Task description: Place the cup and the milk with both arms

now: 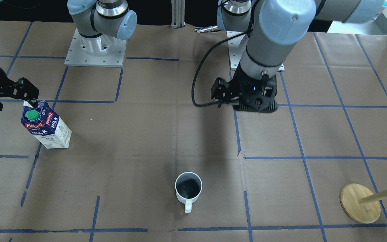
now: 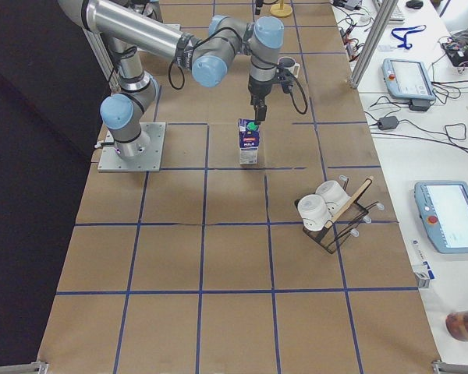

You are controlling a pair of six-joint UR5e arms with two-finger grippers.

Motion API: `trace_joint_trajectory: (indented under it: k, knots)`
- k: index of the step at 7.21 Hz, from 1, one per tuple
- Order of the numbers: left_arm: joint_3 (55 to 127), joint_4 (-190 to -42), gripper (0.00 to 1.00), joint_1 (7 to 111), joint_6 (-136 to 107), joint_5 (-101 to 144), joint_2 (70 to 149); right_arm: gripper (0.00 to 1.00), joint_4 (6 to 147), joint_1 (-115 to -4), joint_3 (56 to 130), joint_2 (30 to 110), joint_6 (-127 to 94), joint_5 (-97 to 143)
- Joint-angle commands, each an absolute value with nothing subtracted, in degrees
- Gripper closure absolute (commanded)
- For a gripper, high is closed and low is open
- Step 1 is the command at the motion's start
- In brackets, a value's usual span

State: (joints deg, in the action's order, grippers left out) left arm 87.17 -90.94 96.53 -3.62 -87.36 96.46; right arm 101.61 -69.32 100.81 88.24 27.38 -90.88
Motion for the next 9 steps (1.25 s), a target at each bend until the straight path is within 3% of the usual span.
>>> trace_joint_trajectory:
  k: [1, 9]
  knots:
    - [90.81, -96.36, 0.0, 91.18, -3.6, -87.71, 88.43, 0.0, 104.5, -69.35, 103.79, 88.07, 27.78, -90.88]
    - [90.88, -96.34, 0.0, 90.97, -2.2, -87.89, 88.67, 0.02, 112.06, -69.35, 111.44, 86.66, 27.16, -90.97]
